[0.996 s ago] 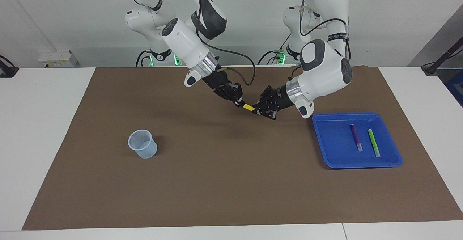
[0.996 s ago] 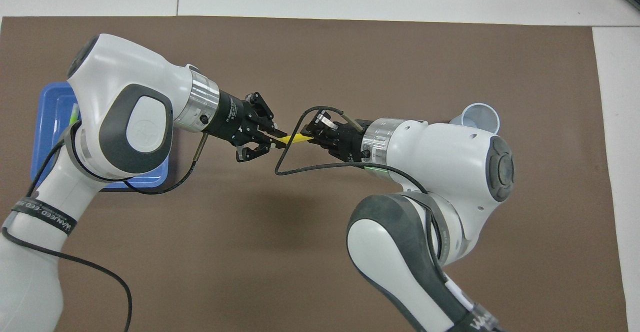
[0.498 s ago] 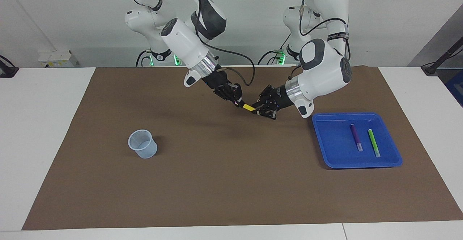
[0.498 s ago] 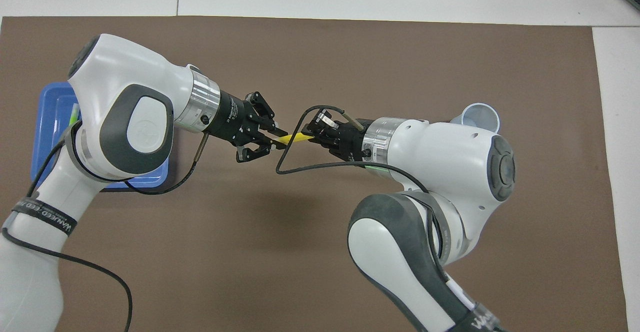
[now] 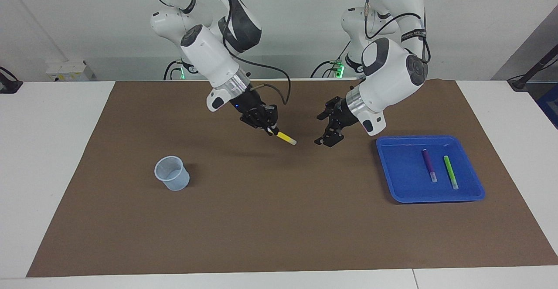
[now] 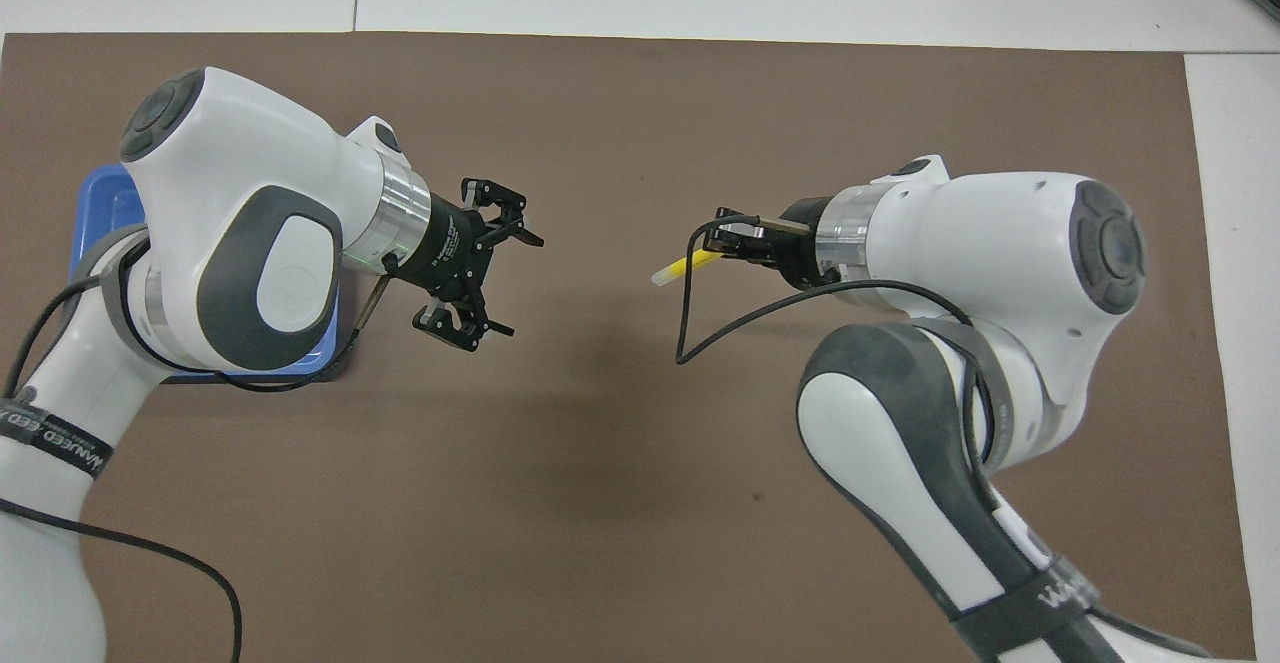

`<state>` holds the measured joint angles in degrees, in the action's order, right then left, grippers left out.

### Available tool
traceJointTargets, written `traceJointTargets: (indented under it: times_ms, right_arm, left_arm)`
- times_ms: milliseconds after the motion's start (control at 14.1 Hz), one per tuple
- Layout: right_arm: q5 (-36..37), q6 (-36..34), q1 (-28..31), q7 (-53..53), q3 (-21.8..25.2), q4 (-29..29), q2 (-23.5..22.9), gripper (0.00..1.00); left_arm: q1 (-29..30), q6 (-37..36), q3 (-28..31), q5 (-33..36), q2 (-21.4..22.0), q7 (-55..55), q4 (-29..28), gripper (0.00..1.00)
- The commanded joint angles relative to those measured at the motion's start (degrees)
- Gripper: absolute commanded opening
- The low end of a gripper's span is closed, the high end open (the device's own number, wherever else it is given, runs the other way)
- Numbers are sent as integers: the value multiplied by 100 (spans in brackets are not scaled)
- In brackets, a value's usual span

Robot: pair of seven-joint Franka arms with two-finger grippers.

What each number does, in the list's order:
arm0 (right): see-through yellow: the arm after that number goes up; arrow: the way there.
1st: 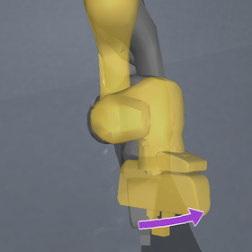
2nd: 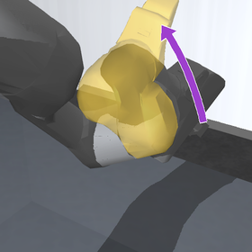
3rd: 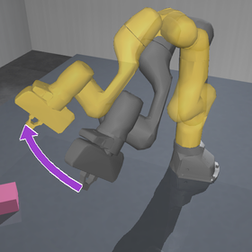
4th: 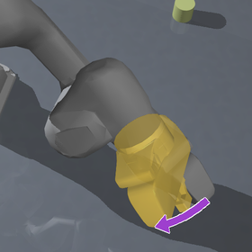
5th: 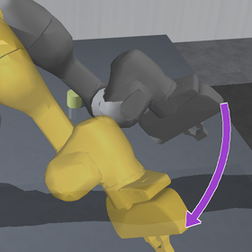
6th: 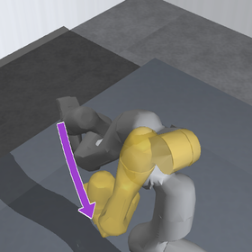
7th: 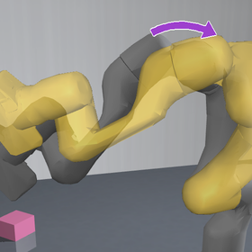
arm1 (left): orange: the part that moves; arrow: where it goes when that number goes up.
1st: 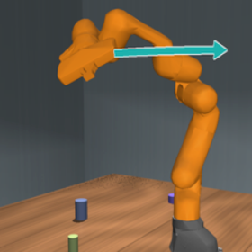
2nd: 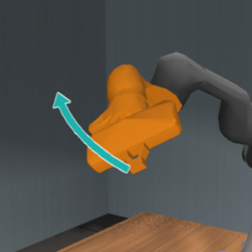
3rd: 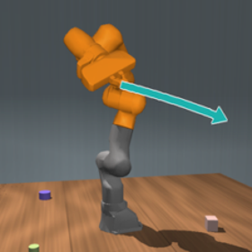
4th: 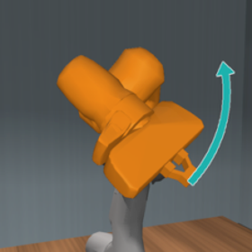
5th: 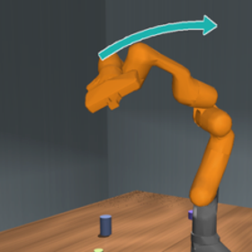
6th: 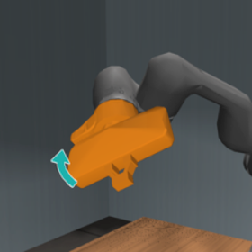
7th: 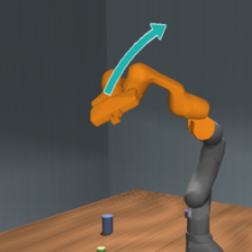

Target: Transfer and insert pens with both arms

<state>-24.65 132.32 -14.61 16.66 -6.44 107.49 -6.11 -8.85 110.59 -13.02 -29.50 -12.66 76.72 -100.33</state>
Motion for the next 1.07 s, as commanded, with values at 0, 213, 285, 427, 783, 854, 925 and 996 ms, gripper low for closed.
traceJointTargets:
  times_ms: [0, 213, 285, 427, 783, 854, 925, 996]
  right_arm:
    - [845, -460, 291, -837, -41, -141, 57, 0]
    - [1926, -751, 484, -1637, -41, -141, 163, 0]
    - [2121, -769, 546, -1918, -41, -141, 163, 0]
    - [2481, -769, 774, -2621, -41, -141, 154, 0]
    - [2676, -672, 1495, -4266, -41, -229, 93, 0]
    - [2676, -672, 1557, -4355, -41, -229, 92, 0]
    - [2668, -663, 1636, -4495, -41, -229, 92, 0]
    - [2650, -646, 1732, -4618, -50, -203, 92, 0]
  left_arm:
    - [110, 41, 98, 129, 343, -927, -521, 100]
    - [304, -117, 89, 1163, 370, -1902, -549, 100]
    - [392, -126, 89, 1366, 378, -2219, -583, 100]
    - [664, -126, 89, 1421, 378, -2843, -619, 100]
    - [1260, 120, 89, 2309, 352, -5302, -610, 100]
    - [1367, 199, 89, 2326, 343, -5777, -619, 100]
    - [1464, 269, 98, 2344, 326, -6165, -619, 100]
    - [1543, 339, 89, 2457, 308, -6351, -619, 100]
